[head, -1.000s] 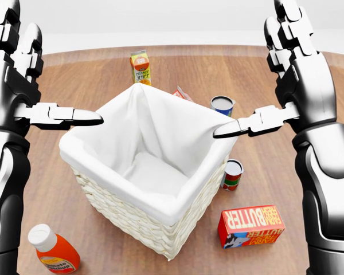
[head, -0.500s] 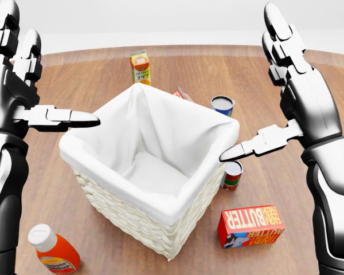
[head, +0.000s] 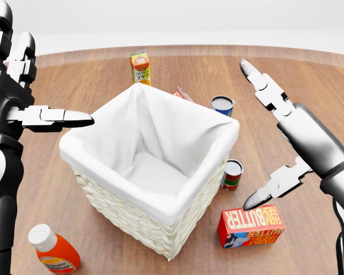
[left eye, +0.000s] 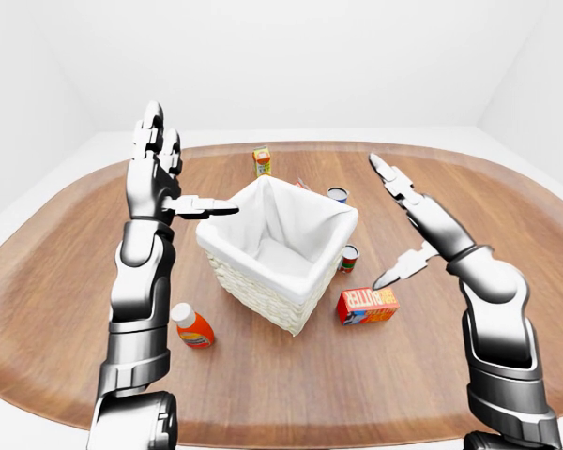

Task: Pick up the butter and put it in the basket.

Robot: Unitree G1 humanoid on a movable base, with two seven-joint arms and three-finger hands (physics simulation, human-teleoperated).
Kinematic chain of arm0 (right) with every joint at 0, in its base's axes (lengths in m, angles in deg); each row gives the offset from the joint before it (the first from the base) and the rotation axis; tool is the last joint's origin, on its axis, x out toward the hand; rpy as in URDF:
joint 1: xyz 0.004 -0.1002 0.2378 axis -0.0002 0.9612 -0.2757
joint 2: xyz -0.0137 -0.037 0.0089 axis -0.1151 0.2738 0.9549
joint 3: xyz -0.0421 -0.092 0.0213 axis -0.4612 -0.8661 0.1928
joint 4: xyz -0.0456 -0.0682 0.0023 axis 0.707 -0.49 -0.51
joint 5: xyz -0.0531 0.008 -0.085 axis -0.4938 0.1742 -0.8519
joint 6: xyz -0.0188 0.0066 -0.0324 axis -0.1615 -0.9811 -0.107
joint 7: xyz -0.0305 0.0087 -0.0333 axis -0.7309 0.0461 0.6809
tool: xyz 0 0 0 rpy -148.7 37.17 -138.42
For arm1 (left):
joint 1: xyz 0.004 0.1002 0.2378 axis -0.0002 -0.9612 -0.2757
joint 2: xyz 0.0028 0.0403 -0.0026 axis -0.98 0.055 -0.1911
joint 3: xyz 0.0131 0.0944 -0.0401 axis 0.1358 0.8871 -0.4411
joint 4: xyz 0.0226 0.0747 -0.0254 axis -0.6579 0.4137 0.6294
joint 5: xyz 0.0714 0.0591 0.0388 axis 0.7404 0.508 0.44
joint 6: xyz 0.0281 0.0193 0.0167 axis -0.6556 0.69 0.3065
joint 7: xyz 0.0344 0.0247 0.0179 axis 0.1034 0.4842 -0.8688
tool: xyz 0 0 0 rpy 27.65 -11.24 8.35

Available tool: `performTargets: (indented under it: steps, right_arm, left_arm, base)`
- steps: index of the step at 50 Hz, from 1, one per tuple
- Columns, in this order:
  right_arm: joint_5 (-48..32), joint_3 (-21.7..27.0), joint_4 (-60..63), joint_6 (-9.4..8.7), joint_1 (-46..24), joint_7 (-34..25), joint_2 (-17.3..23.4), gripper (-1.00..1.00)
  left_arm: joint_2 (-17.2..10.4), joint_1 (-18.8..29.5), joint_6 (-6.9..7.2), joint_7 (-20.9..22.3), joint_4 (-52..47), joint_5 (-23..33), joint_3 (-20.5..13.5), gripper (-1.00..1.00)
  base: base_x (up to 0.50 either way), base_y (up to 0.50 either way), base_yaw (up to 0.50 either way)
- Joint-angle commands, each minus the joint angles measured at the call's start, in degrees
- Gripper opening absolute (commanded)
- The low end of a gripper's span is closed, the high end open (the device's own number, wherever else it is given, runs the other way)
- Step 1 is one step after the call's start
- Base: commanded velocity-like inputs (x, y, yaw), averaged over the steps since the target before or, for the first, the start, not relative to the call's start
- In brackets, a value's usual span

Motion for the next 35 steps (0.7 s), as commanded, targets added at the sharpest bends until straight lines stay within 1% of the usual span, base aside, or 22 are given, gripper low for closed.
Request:
performTargets:
  steps: [1, 9, 15, 28, 35]
  right_arm:
    - [-8.60, -0.45, 1.49, 0.00, 2.18, -6.29, 1.03, 1.00]
    - [-17.52, -1.80, 0.87, 0.00, 2.42, -6.29, 1.25, 1.00]
    - [-26.96, -3.46, -0.66, 0.00, 2.96, -6.29, 1.07, 1.00]
    - [-45.40, -4.11, -4.25, 0.00, 4.10, -6.29, -1.69, 1.00]
    - [-52.71, -3.96, -6.84, 0.00, 5.03, -6.29, -3.39, 1.00]
  left_arm:
    - [-0.28, 0.08, 0.00, 0.00, 0.42, -0.25, -0.18, 1.00]
    - [-0.73, -0.21, 0.00, 0.01, -0.14, -0.75, -0.70, 1.00]
    - [-1.09, -0.22, 0.00, -0.08, -0.15, -1.21, -1.01, 1.00]
    - [-1.54, -0.11, 0.00, -0.16, 0.67, -1.52, -1.24, 1.00]
    - [-1.62, -0.13, 0.00, -0.22, 0.78, -1.63, -1.30, 1.00]
  base:
    - [0.00, 0.00, 0.00]
    - [0.00, 0.00, 0.00]
    - [0.00, 0.00, 0.00]
    - [0.00, 0.00, 0.00]
    - [0.00, 0.00, 0.00]
